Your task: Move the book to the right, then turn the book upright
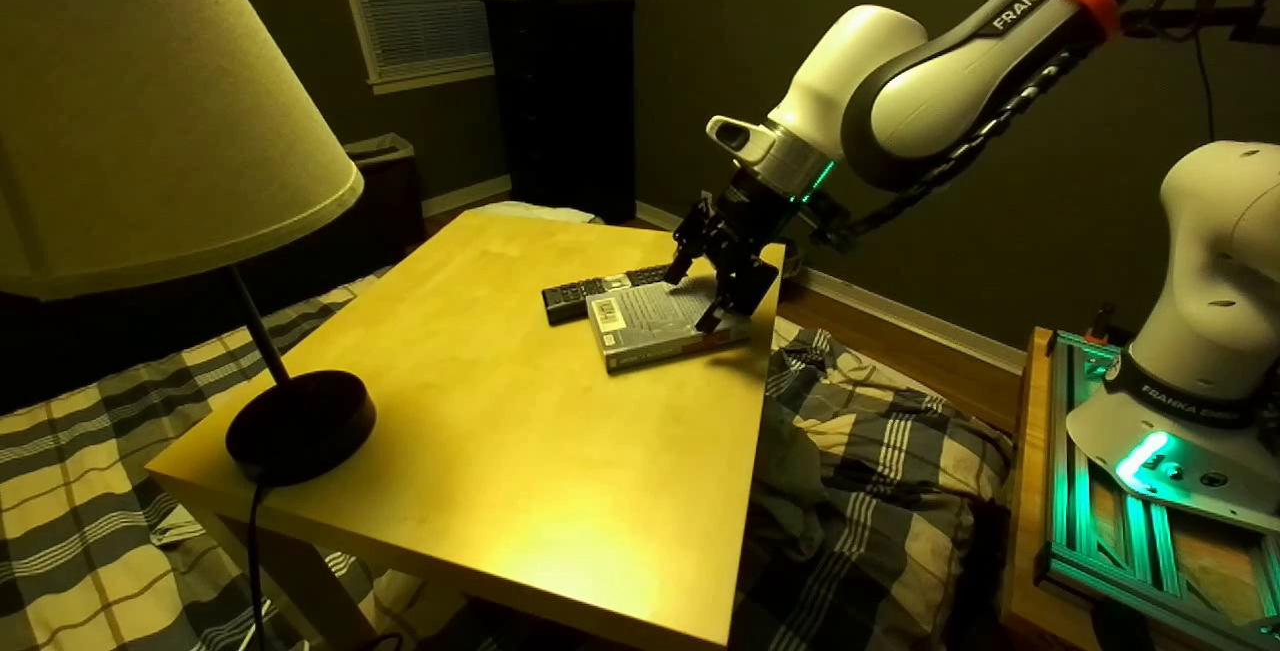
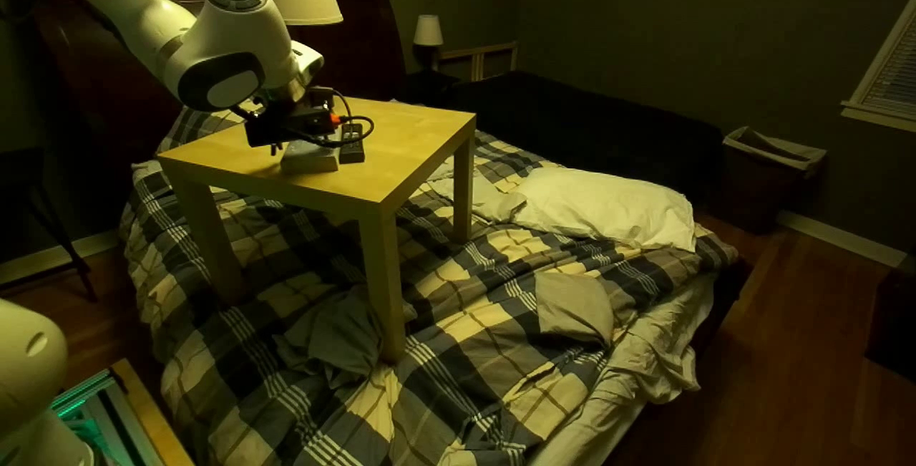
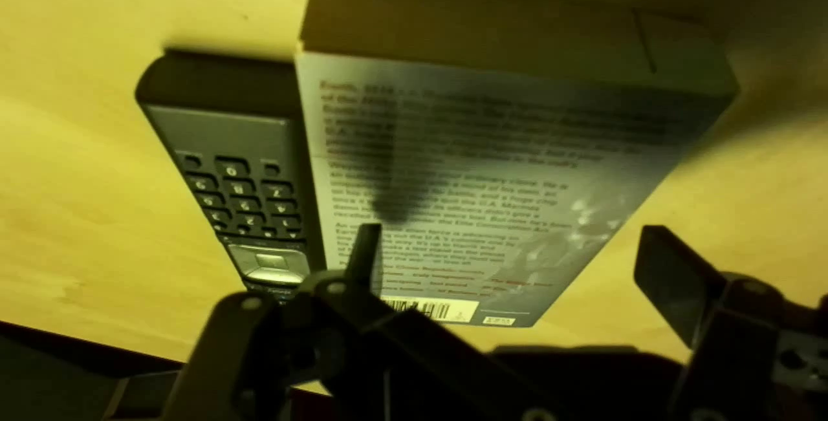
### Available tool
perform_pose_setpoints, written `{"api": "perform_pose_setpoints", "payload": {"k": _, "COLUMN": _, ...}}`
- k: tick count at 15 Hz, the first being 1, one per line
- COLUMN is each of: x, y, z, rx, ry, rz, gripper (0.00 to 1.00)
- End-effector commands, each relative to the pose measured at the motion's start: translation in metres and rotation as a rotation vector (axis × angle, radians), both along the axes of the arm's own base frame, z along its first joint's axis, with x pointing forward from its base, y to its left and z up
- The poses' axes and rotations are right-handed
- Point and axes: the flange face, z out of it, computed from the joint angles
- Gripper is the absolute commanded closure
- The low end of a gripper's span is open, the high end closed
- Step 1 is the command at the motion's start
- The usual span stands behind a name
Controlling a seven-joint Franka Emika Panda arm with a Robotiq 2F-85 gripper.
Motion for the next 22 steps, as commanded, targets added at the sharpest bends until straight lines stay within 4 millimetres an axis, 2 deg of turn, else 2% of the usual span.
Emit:
{"api": "perform_pose_setpoints", "payload": {"k": 1, "x": 0.005, "y": -0.002, "z": -0.006, "rx": 0.03, "ry": 0.028, "rz": -0.04, "gripper": 0.0}}
{"api": "perform_pose_setpoints", "payload": {"k": 7, "x": 0.006, "y": -0.008, "z": -0.012, "rx": 0.035, "ry": 0.045, "rz": -0.062, "gripper": 0.0}}
{"api": "perform_pose_setpoints", "payload": {"k": 13, "x": 0.001, "y": -0.015, "z": -0.014, "rx": 0.01, "ry": 0.062, "rz": -0.013, "gripper": 0.0}}
{"api": "perform_pose_setpoints", "payload": {"k": 17, "x": 0.0, "y": -0.031, "z": -0.015, "rx": -0.004, "ry": 0.097, "rz": -0.005, "gripper": 0.0}}
{"api": "perform_pose_setpoints", "payload": {"k": 22, "x": -0.002, "y": -0.062, "z": -0.015, "rx": -0.026, "ry": 0.127, "rz": -0.025, "gripper": 0.0}}
